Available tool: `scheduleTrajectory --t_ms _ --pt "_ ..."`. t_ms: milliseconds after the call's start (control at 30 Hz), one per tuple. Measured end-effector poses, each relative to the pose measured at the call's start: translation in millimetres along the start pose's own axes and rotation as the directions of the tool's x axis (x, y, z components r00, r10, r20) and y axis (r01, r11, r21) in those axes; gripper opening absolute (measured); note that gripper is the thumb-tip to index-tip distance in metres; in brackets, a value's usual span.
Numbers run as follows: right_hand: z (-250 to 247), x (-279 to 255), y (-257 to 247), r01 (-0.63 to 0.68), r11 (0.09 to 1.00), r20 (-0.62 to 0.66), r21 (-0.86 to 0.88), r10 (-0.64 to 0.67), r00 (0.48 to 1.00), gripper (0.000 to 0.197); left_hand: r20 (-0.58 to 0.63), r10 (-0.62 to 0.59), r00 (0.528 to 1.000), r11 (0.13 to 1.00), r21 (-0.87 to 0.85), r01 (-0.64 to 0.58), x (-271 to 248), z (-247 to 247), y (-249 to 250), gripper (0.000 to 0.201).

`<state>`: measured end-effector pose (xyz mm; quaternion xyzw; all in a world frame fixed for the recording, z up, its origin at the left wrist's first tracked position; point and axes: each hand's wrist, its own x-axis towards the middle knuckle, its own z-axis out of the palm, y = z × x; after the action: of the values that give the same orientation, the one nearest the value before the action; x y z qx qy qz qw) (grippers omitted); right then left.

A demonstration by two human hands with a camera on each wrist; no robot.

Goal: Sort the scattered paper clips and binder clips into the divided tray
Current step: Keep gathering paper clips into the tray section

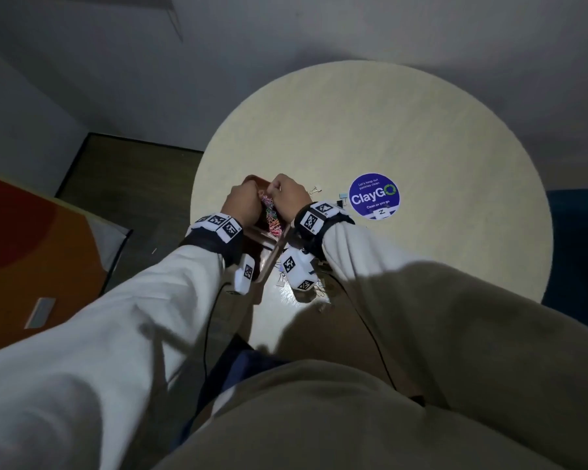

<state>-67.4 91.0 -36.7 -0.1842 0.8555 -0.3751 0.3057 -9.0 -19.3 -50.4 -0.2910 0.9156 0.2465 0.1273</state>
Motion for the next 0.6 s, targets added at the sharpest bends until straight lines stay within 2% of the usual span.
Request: scheduleTrajectory --t_ms 133,300,467,600 --pt "13.0 6.4 2.5 -0.007 0.992 0.045 -0.127 0.013 0.999 0.027 0.066 0.004 0.998 0.998 0.064 -0.008 0.5 3.0 -1.5 0.027" --pt "8.4 -0.4 4.0 0.026 0.997 0.016 -0.073 -0.025 1.000 0.030 0.059 0.019 0.998 0.997 0.074 -0.024 -7.3 2.3 0.9 0.025" --pt "-10.6 -12.2 8.7 0.097 0.995 -0.041 0.002 -0.097 0.994 0.032 -0.039 0.026 0.999 0.997 0.067 -0.024 -19.8 2.4 6.5 0.033" --pt "-34.1 -21.3 27.2 0.106 0.992 -0.118 0.065 -0.098 0.988 0.022 -0.211 0.123 0.970 0.992 0.019 -0.121 -35.0 11.8 24.1 0.027"
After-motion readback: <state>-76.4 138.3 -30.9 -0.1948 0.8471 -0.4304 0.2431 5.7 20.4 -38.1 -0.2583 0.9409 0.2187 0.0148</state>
